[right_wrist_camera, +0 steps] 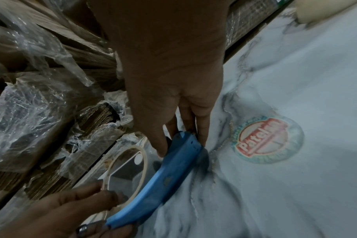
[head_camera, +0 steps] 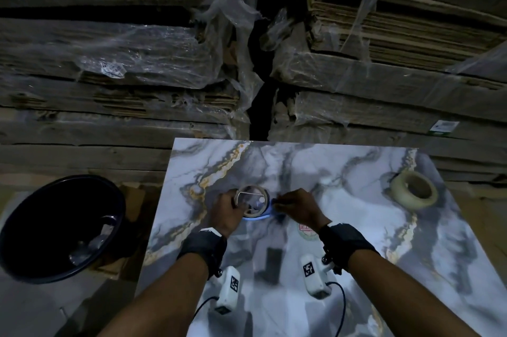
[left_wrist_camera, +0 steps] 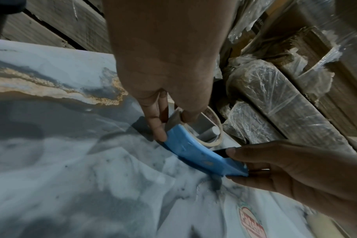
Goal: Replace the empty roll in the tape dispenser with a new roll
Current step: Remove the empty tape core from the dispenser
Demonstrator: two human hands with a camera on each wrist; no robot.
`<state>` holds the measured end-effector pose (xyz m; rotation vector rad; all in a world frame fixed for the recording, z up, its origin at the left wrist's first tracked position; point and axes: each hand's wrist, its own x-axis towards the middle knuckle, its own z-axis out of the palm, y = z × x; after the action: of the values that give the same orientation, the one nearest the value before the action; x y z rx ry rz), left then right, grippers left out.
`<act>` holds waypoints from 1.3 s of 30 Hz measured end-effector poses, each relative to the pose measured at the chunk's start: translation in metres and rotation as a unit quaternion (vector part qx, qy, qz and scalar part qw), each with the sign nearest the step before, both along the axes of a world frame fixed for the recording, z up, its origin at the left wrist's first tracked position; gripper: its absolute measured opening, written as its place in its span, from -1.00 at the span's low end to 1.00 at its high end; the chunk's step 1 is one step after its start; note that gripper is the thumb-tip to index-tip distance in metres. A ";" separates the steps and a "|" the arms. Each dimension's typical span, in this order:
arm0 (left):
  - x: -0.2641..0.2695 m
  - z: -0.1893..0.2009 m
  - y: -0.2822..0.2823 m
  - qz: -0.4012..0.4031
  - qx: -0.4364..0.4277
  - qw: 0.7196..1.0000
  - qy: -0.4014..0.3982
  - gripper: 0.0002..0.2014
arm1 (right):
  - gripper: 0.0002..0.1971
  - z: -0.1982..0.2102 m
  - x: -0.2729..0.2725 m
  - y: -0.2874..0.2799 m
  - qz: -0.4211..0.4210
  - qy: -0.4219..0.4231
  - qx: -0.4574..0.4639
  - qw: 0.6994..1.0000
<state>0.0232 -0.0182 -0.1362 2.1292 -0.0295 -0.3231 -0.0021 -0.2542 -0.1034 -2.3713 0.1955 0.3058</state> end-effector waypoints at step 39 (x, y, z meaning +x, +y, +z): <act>-0.197 0.029 -0.125 -0.024 0.064 0.994 -0.080 -0.44 | -0.73 -0.011 -0.229 -0.104 -0.137 -0.068 0.106 0.983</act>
<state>-0.1735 -0.1427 -0.1067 2.2810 -0.1575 -0.1852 -0.2313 -0.3584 -0.1141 -2.1126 0.4011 0.0304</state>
